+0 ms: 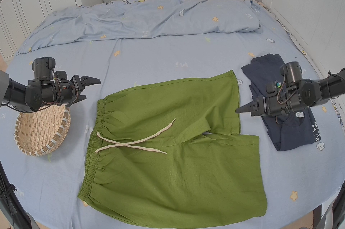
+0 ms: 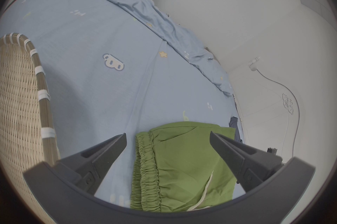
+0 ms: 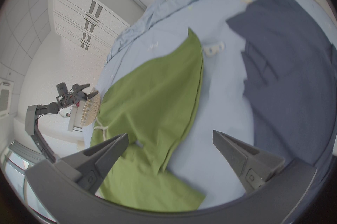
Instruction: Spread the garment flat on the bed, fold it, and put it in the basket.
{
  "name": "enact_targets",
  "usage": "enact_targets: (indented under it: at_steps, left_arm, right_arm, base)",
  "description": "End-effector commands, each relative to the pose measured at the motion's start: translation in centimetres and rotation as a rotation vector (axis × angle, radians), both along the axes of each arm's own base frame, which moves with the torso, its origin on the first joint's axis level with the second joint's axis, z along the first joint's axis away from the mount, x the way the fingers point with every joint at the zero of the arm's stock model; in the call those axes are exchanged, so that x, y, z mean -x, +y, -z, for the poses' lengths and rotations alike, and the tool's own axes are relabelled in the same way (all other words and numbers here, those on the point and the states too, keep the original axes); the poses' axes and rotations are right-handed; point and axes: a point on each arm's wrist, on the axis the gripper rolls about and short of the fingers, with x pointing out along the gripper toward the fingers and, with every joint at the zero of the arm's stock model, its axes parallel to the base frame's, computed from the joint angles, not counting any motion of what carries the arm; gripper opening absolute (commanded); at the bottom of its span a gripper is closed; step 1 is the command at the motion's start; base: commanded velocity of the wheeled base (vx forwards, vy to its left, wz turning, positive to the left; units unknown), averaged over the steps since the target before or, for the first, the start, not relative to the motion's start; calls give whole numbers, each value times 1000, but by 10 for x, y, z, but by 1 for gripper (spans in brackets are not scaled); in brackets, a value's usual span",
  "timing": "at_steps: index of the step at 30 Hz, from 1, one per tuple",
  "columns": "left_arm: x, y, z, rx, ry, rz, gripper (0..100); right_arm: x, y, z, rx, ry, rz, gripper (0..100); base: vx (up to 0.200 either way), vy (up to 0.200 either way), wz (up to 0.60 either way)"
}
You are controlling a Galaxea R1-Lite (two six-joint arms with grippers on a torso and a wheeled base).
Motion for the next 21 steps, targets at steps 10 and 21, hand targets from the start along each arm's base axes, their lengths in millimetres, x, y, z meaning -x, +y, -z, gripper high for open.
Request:
enact_targets:
  at_steps: [10, 21]
  left_arm:
    - [8, -11, -5, -1, -5, 27, 100]
    - [8, -11, -4, -2, -3, 26, 100]
  right_arm:
    - [31, 16, 17, -50, 56, -97, 100]
    - [18, 28, 37, -53, 60, -113, 100]
  base:
    - [0, 0, 0]
    - [0, 0, 0]
